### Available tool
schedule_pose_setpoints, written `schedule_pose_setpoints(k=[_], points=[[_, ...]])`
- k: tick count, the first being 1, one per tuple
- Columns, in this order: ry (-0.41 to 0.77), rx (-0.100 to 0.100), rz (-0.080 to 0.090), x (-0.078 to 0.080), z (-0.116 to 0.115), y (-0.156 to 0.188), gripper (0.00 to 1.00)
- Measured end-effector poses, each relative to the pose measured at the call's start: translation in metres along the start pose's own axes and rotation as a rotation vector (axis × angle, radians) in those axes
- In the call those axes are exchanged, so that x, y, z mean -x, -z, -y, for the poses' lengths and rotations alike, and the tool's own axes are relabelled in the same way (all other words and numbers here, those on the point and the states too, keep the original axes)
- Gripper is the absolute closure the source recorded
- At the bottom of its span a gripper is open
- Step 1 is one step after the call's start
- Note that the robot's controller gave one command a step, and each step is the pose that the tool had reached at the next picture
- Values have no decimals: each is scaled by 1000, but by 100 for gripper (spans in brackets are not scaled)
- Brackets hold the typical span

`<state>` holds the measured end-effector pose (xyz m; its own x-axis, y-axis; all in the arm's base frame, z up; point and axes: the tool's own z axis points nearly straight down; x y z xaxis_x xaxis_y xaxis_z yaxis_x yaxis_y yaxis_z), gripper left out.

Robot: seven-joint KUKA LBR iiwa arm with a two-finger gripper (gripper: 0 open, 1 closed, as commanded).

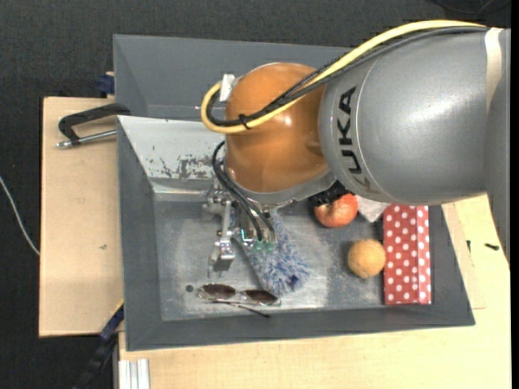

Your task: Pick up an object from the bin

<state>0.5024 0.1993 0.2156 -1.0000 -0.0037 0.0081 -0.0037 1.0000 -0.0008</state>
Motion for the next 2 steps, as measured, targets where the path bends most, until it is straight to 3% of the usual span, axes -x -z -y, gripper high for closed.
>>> schedule_pose_setpoints(k=[1, 2], points=[[-3, 2, 9, 2, 1, 5, 0], [181, 4, 14, -3, 22, -20, 0]])
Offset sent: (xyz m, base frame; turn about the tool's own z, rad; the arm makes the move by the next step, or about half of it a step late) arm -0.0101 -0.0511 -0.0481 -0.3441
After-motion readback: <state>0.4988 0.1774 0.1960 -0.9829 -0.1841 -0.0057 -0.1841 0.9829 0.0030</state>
